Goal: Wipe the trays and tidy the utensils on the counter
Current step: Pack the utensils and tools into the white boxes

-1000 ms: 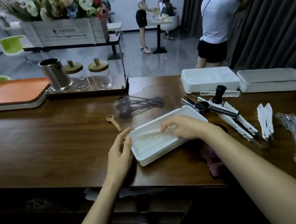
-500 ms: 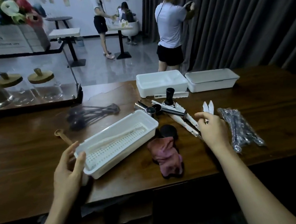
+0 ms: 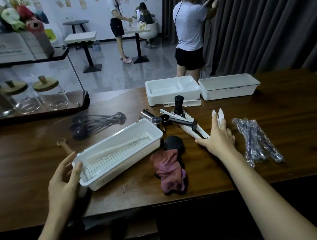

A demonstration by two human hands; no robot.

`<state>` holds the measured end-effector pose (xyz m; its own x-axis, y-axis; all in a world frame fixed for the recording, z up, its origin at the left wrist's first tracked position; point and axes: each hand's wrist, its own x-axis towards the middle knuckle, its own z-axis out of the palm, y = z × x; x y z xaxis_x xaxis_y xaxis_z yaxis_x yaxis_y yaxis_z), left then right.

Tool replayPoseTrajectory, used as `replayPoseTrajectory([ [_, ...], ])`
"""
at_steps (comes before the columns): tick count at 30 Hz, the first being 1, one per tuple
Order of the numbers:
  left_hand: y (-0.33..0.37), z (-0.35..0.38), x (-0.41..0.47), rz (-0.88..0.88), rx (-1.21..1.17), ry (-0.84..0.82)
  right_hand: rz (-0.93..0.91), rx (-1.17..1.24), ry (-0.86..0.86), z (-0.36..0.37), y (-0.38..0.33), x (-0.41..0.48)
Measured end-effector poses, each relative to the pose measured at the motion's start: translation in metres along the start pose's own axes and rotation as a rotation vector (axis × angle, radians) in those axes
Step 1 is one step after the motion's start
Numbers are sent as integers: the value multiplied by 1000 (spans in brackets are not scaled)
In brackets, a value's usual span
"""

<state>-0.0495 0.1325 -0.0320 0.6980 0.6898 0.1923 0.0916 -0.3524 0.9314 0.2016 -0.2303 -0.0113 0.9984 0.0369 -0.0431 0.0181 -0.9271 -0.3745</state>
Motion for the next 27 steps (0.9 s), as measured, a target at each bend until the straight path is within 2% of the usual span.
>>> replayPoseTrajectory([
  [8, 1, -1, 0, -4, -1, -14, -58, 38, 93, -21, 14, -4],
  [13, 0, -1, 0, 0, -11, -19, -70, 94, 29, -26, 14, -6],
  [19, 0, -1, -1, -6, -5, -14, -46, 314, 27, -35, 9, -10],
  [22, -1, -1, 0, -7, -2, -15, -77, 266, -21, -35, 9, -14],
  [25, -3, -2, 2, -7, 4, -17, -51, 301, 82, -29, 15, -19],
  [27, -3, -2, 1, -9, 1, -20, -17, 243, 145, -24, 20, -20],
])
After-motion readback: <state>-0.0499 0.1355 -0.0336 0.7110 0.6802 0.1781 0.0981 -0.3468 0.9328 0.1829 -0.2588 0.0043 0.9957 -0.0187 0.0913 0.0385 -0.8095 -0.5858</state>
